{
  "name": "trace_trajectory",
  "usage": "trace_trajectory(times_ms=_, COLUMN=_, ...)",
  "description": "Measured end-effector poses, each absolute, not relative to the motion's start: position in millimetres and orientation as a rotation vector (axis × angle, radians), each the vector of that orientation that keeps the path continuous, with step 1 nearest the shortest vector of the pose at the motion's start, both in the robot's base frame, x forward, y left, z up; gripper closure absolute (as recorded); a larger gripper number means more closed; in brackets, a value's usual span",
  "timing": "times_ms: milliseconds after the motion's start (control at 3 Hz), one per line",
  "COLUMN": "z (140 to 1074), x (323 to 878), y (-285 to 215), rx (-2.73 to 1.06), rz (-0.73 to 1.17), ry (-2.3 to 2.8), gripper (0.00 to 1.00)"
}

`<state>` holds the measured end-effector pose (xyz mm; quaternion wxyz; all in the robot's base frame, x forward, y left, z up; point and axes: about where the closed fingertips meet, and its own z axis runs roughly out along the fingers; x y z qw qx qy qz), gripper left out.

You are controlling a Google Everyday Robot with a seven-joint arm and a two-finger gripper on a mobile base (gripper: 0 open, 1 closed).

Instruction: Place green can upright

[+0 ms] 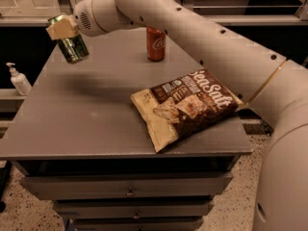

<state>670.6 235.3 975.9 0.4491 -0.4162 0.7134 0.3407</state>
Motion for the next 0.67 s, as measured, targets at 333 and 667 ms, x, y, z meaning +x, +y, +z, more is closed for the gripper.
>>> trace_trajectory(times_ms=333, z=973.5, x=669.4, y=227.8, rx=-1.017, rz=0.877, ry=1.672, gripper=1.00)
trace_trajectory(times_ms=667, z=976.8, x=663.5, y=222.2, rx=-1.038, rz=0.851, ry=1.509, gripper=1.00)
